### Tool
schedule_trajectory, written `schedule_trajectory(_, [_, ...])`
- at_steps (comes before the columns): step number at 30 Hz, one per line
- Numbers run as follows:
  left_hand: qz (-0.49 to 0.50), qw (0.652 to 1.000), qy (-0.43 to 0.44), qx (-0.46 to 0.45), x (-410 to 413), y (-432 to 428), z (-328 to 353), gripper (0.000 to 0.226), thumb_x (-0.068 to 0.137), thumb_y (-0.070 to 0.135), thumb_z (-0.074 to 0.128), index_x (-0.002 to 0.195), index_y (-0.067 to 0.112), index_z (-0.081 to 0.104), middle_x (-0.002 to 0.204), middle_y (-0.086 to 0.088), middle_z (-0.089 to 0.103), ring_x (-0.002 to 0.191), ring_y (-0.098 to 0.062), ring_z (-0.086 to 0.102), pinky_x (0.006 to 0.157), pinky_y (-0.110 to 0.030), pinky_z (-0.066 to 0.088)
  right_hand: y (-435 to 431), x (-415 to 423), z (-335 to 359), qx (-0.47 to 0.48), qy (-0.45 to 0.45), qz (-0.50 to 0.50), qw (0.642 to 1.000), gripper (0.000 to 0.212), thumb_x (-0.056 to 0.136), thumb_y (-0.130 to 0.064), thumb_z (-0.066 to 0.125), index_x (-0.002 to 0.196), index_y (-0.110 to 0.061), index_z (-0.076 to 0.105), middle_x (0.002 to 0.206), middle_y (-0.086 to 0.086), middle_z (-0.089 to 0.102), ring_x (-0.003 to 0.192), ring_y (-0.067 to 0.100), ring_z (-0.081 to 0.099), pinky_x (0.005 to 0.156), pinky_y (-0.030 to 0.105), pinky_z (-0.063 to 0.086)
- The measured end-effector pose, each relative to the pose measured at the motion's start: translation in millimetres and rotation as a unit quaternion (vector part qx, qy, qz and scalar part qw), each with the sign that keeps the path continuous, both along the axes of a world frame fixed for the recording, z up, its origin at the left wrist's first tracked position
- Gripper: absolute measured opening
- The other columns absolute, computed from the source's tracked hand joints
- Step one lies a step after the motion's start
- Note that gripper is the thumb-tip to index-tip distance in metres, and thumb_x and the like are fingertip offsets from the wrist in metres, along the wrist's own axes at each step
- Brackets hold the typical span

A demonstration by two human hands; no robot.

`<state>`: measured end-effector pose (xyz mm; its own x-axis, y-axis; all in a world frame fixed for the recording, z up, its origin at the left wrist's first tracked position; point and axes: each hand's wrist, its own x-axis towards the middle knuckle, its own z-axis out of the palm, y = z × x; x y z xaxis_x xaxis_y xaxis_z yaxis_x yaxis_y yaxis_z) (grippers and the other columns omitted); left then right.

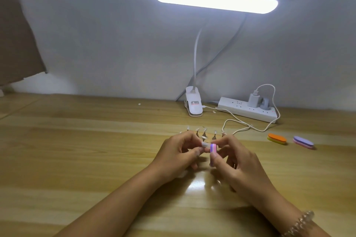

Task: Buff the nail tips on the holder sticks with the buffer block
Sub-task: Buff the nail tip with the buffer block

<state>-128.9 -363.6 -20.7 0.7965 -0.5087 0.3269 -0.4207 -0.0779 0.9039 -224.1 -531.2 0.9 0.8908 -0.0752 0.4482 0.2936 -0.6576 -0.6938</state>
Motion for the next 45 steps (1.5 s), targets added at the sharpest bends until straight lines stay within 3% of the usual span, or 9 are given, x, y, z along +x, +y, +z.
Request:
schedule_trajectory(4, [-0.014, 1.000, -0.009, 0.006, -2.4, -0.8, 1.3, 0.008, 0.089, 0.013, 0.067, 0.083, 0.017, 0.063, 0.091, 0.003, 0.077, 0.062, -0.026, 0.066, 0.060, -0.038, 0.054, -1.1, 5.1, 2.1, 0.042, 0.001, -0.036, 0.998, 0.019, 0.090, -0.029, 0.066, 0.104, -0.028, 0.054, 0.084, -0.007, 0.072, 0.057, 0.020, 0.063, 0.060, 0.043, 0.051])
schedule_trajectory(8, [-0.008, 1.000, -0.004, 0.000, -2.5, 0.7, 2.5, 0.015, 0.085, 0.021, 0.064, 0.089, 0.007, 0.064, 0.084, 0.009, 0.075, 0.057, -0.018, 0.063, 0.060, -0.034, 0.054, 5.6, 0.5, -2.9, -0.036, -0.001, 0.013, 0.999, 0.021, 0.087, -0.031, 0.069, 0.097, -0.034, 0.050, 0.080, -0.018, 0.070, 0.047, 0.013, 0.058, 0.052, 0.033, 0.046])
schedule_trajectory(13, [-0.019, 1.000, 0.006, -0.002, -1.9, -1.3, -0.7, 0.009, 0.090, 0.013, 0.064, 0.092, 0.005, 0.060, 0.094, 0.000, 0.077, 0.080, -0.040, 0.071, 0.062, -0.043, 0.055, -2.7, 5.5, 1.5, 0.064, -0.013, -0.049, 0.997, 0.020, 0.088, -0.030, 0.068, 0.101, -0.027, 0.053, 0.085, -0.005, 0.072, 0.051, 0.017, 0.058, 0.051, 0.036, 0.046])
schedule_trajectory(19, [-0.020, 1.000, 0.015, -0.014, -0.8, -0.9, -0.3, 0.015, 0.088, 0.018, 0.065, 0.094, 0.004, 0.061, 0.087, -0.003, 0.076, 0.072, -0.038, 0.068, 0.061, -0.043, 0.054, 0.5, 3.3, -1.4, 0.034, 0.027, 0.033, 0.998, 0.017, 0.089, -0.028, 0.068, 0.097, -0.029, 0.052, 0.081, -0.008, 0.073, 0.050, 0.010, 0.057, 0.051, 0.022, 0.041])
schedule_trajectory(23, [-0.025, 1.000, 0.015, -0.006, -0.5, -1.9, -1.8, 0.007, 0.093, 0.007, 0.063, 0.092, 0.004, 0.057, 0.098, -0.004, 0.077, 0.085, -0.048, 0.069, 0.060, -0.040, 0.055, -3.0, 6.4, 3.0, 0.117, 0.021, -0.018, 0.993, 0.016, 0.090, -0.024, 0.066, 0.100, -0.022, 0.054, 0.081, -0.011, 0.073, 0.059, 0.027, 0.065, 0.044, 0.038, 0.046])
schedule_trajectory(27, [-0.016, 1.000, 0.011, -0.012, -2.3, -1.4, 0.7, 0.020, 0.086, 0.023, 0.064, 0.093, 0.005, 0.061, 0.087, -0.003, 0.076, 0.072, -0.044, 0.067, 0.061, -0.045, 0.055, 1.5, 3.1, 0.5, 0.054, 0.034, 0.037, 0.997, 0.017, 0.089, -0.023, 0.068, 0.095, -0.025, 0.052, 0.082, -0.006, 0.074, 0.049, 0.013, 0.058, 0.048, 0.027, 0.045])
schedule_trajectory(32, [-0.014, 1.000, 0.012, 0.000, -1.5, -2.9, -2.2, 0.008, 0.091, 0.013, 0.064, 0.092, 0.006, 0.059, 0.095, -0.003, 0.077, 0.076, -0.047, 0.068, 0.059, -0.041, 0.053, -1.7, 6.0, 3.9, 0.125, 0.022, -0.011, 0.992, 0.017, 0.090, -0.022, 0.067, 0.098, -0.018, 0.053, 0.080, -0.008, 0.074, 0.071, 0.021, 0.070, 0.063, 0.043, 0.051])
schedule_trajectory(42, [-0.010, 1.000, 0.007, 0.011, -2.2, -2.7, -1.1, 0.005, 0.094, 0.005, 0.063, 0.095, 0.002, 0.060, 0.094, -0.003, 0.077, 0.072, -0.041, 0.068, 0.056, -0.034, 0.052, -4.8, 10.9, 2.2, 0.164, 0.038, 0.019, 0.986, 0.017, 0.091, -0.022, 0.066, 0.101, -0.016, 0.053, 0.082, 0.000, 0.075, 0.062, 0.002, 0.064, 0.054, 0.017, 0.042])
schedule_trajectory(45, [-0.014, 1.000, 0.002, 0.004, -3.1, -1.1, 1.2, 0.005, 0.093, 0.009, 0.065, 0.093, 0.005, 0.062, 0.086, -0.004, 0.076, 0.065, -0.036, 0.065, 0.057, -0.034, 0.052, -2.3, 9.1, -1.4, 0.126, 0.071, 0.058, 0.988, 0.017, 0.090, -0.023, 0.068, 0.097, -0.018, 0.053, 0.081, 0.000, 0.075, 0.068, 0.013, 0.069, 0.053, 0.031, 0.048])
